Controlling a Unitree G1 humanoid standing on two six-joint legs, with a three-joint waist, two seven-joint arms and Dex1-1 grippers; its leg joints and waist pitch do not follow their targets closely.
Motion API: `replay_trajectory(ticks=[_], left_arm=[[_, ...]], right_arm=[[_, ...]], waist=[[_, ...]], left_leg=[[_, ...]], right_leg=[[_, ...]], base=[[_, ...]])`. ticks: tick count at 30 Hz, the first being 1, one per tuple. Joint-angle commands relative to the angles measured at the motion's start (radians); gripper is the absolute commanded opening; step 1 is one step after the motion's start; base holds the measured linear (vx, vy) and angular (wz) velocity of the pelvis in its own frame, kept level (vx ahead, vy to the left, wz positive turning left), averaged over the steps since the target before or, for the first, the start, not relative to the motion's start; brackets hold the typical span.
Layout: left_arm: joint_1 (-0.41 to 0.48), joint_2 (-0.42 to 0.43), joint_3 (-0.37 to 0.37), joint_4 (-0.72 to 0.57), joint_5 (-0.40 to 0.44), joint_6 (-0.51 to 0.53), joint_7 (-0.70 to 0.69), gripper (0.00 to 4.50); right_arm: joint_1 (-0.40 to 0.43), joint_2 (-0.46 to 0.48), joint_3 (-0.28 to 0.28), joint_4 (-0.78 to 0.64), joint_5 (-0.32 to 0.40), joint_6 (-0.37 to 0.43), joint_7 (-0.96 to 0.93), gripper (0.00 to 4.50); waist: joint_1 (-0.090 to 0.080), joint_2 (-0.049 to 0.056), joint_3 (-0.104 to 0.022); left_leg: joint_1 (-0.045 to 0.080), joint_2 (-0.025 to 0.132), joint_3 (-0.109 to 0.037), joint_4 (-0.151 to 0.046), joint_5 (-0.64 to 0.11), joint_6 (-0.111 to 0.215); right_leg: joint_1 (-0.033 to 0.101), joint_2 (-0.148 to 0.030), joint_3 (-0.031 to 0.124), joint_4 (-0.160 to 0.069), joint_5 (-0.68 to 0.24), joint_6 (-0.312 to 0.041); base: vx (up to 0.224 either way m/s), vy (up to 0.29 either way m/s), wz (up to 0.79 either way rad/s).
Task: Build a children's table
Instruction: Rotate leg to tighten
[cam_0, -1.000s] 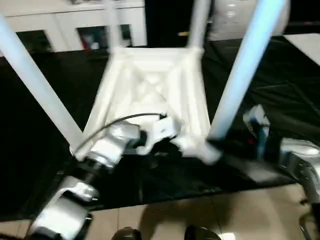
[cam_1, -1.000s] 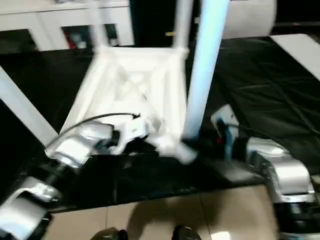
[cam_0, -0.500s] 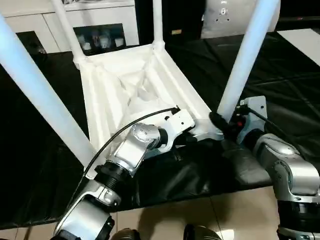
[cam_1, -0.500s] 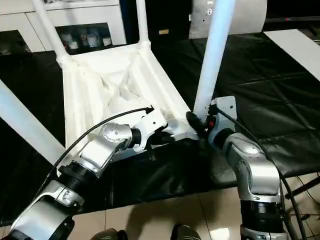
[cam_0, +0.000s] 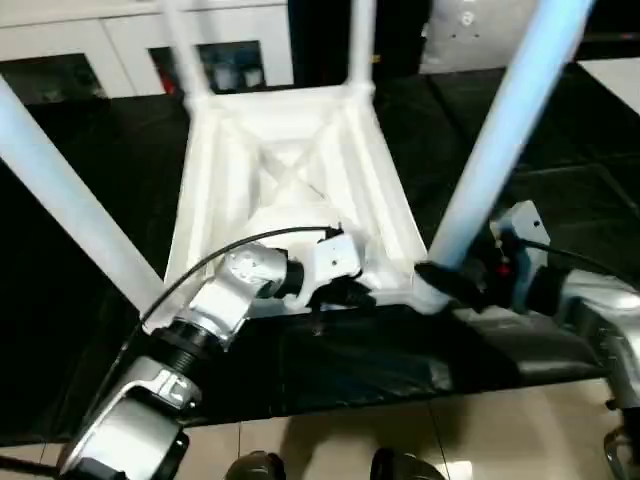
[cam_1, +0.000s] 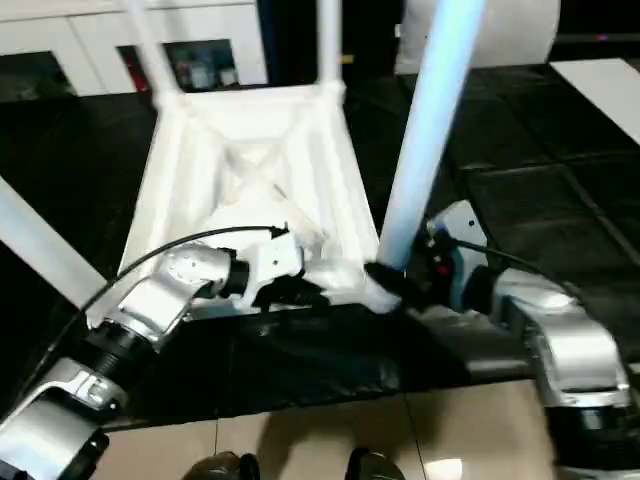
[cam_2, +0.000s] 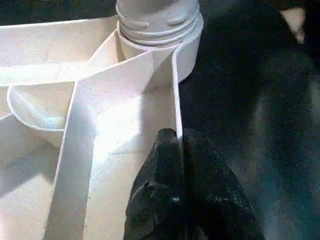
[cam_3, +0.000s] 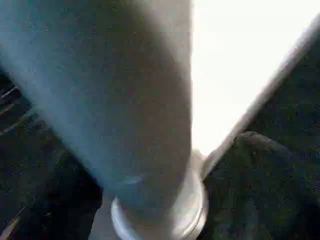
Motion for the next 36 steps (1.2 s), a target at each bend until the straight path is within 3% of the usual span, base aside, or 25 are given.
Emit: replay_trajectory(ticks=[1,3,5,7,9,15,28,29,33,36], left_arm=[[-0.021,0.014,-0.028,0.001,-0.008,-0.047,-0.082,0.00],[-0.026,0.032,-0.036,0.003,-0.018,-0.061,-0.134,0.00],[-0.031,0.044,-0.043,0.007,-0.021,-0.072,-0.161,0.00],[-0.038,0.056,-0.054,0.015,-0.022,-0.091,-0.185,0.00],[-0.044,0.062,-0.062,0.024,-0.021,-0.109,-0.215,0.00],[-0.055,0.064,-0.068,0.041,-0.021,-0.141,-0.254,0.00],[-0.055,0.055,-0.067,0.065,-0.022,-0.158,-0.249,0.00],[-0.054,0.053,-0.067,0.066,-0.022,-0.157,-0.249,0.00],[-0.048,0.047,-0.063,0.055,-0.021,-0.109,-0.225,0.00],[-0.042,0.017,-0.036,0.028,-0.021,0.005,-0.133,0.00]], right_arm=[[0.000,-0.033,0.026,0.008,0.014,-0.032,0.095,4.47],[-0.007,-0.066,0.041,0.014,0.048,-0.021,0.187,4.47],[-0.014,-0.079,0.051,0.021,0.063,-0.022,0.233,4.14],[-0.027,-0.083,0.062,0.039,0.070,-0.029,0.270,4.12],[-0.037,-0.089,0.074,0.053,0.077,-0.037,0.313,3.80],[-0.052,-0.105,0.112,0.077,0.089,-0.054,0.390,3.29],[-0.052,-0.074,0.128,0.090,0.087,-0.086,0.385,2.38],[-0.047,-0.071,0.130,0.080,0.094,-0.078,0.385,2.14],[-0.030,-0.042,0.104,0.051,0.135,-0.036,0.343,2.06],[-0.015,0.024,0.074,0.016,0.123,0.019,0.183,2.02]], waist=[[0.001,-0.022,-0.075],[0.005,-0.023,-0.076],[0.010,-0.028,-0.080],[0.016,-0.025,-0.080],[0.020,-0.031,-0.081],[0.031,-0.032,-0.083],[0.036,-0.031,-0.084],[0.036,-0.031,-0.083],[0.035,-0.029,-0.081],[0.030,-0.029,-0.074]], left_leg=[[0.003,0.064,-0.020,-0.059,-0.094,0.166],[0.001,0.063,-0.018,-0.057,-0.088,0.174],[0.002,0.064,-0.018,-0.055,-0.077,0.175],[0.003,0.064,-0.018,-0.054,-0.072,0.173],[0.003,0.065,-0.018,-0.054,-0.068,0.170],[0.003,0.066,-0.018,-0.053,-0.062,0.160],[0.001,0.064,-0.018,-0.053,-0.058,0.153],[0.002,0.064,-0.018,-0.052,-0.061,0.153],[0.002,0.064,-0.018,-0.054,-0.067,0.150],[0.004,0.063,-0.019,-0.060,-0.100,0.119]], right_leg=[[0.072,-0.073,0.063,-0.064,-0.265,-0.192],[0.074,-0.074,0.062,-0.062,-0.260,-0.200],[0.074,-0.074,0.062,-0.062,-0.265,-0.199],[0.070,-0.074,0.062,-0.061,-0.276,-0.199],[0.070,-0.074,0.062,-0.060,-0.281,-0.200],[0.070,-0.076,0.063,-0.058,-0.296,-0.191],[0.071,-0.074,0.062,-0.059,-0.293,-0.186],[0.070,-0.074,0.062,-0.058,-0.293,-0.186],[0.071,-0.074,0.061,-0.061,-0.303,-0.183],[0.069,-0.073,0.059,-0.070,-0.377,-0.163]], base=[[0.000,0.000,0.00],[0.000,0.000,0.00],[0.000,0.000,0.00],[0.000,0.000,0.00],[0.000,0.000,0.00],[0.000,0.000,0.00],[0.000,0.000,0.00],[0.000,0.000,0.00],[0.000,0.000,0.00],[0.000,0.000,0.00]])
